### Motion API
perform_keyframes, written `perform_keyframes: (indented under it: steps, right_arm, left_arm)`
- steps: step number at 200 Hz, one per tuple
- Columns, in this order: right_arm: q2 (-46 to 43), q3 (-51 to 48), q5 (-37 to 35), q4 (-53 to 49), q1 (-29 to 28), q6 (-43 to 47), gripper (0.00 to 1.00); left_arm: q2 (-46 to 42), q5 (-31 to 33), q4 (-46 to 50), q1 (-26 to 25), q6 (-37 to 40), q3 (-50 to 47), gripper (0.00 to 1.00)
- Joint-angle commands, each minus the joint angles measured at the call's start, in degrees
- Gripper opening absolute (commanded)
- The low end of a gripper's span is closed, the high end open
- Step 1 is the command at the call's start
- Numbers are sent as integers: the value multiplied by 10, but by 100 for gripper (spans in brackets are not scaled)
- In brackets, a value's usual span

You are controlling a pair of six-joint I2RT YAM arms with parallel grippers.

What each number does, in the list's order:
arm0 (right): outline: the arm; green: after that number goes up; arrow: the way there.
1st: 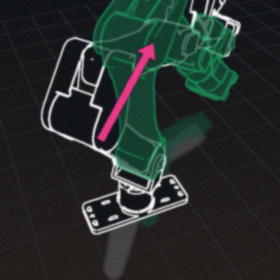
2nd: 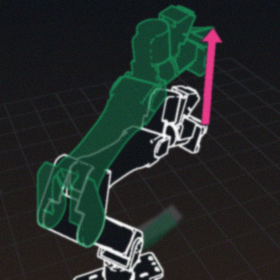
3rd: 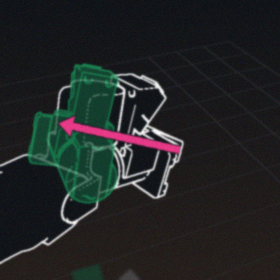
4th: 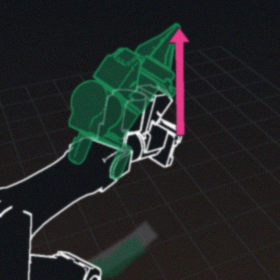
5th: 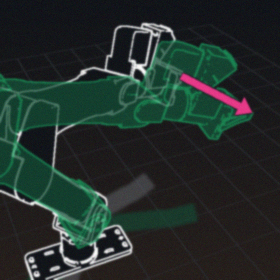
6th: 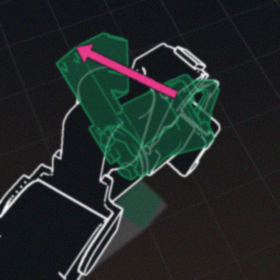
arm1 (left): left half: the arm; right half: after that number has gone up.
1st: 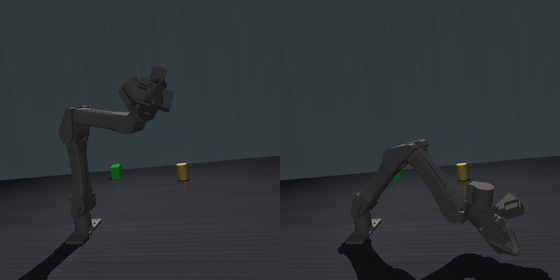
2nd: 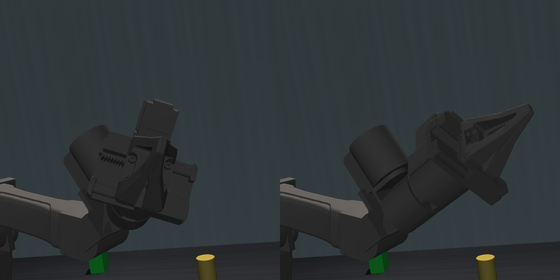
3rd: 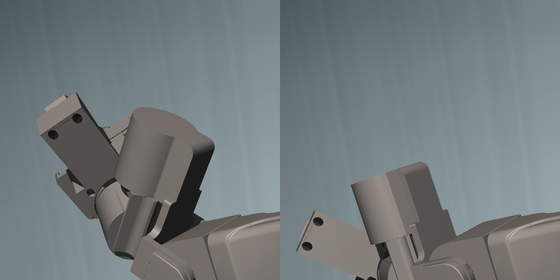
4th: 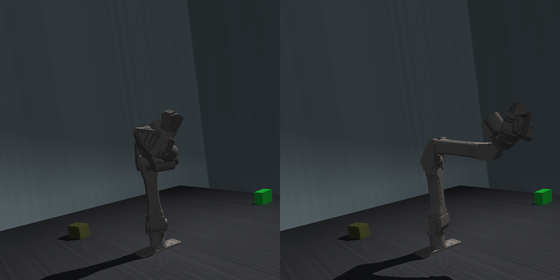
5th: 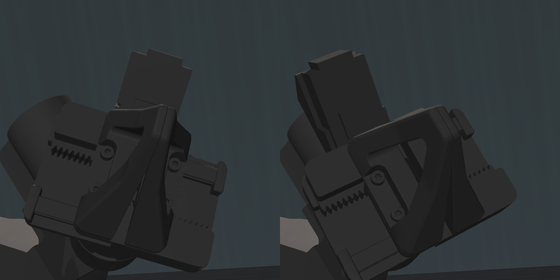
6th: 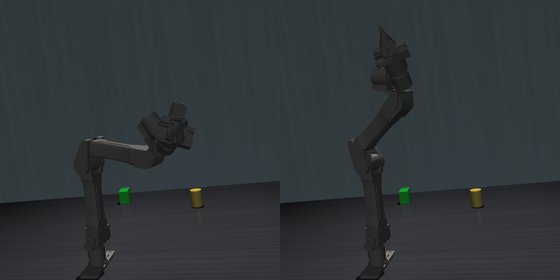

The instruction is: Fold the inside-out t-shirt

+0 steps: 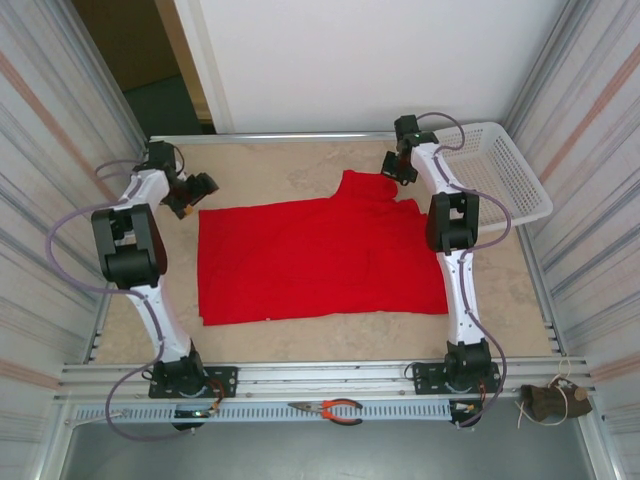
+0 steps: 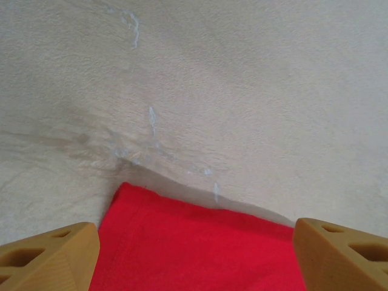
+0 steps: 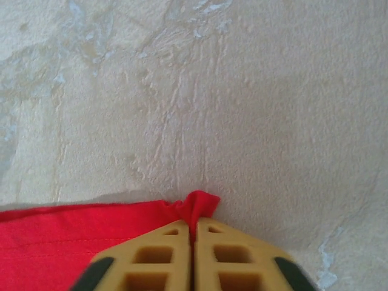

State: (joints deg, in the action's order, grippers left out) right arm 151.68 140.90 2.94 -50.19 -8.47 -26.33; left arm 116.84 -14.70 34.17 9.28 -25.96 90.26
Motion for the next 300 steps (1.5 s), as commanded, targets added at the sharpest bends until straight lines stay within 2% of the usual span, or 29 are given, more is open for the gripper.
perform_keyframes:
  steps: [1,52,95,129,167,189,205,248,300]
  right_arm:
    - [8,13,25,-17,7,-12,0]
    - [-3,11,40,-11,11,-19,0]
    - [-4,10,43,-10,11,-24,0]
    - [-8,5,43,-10,13,-24,0]
    - [-14,2,44,-9,15,-25,0]
    - [-19,2,48,-7,17,-26,0]
    - [-27,2,54,-4,19,-28,0]
    - [-86,-17,87,18,29,-34,0]
    - [-161,-56,121,50,37,-55,0]
  left_arm:
    - [24,28,39,3,35,37,84]
    - [93,54,88,3,81,110,76]
    - [112,64,94,-9,93,116,71]
    - [118,66,93,-24,95,114,60]
    - [116,76,83,-41,94,100,40]
    - [115,78,79,-41,92,97,19]
    - [112,82,79,-41,95,101,0]
    - [72,84,71,-40,104,104,0]
    - [-25,82,6,-36,78,30,0]
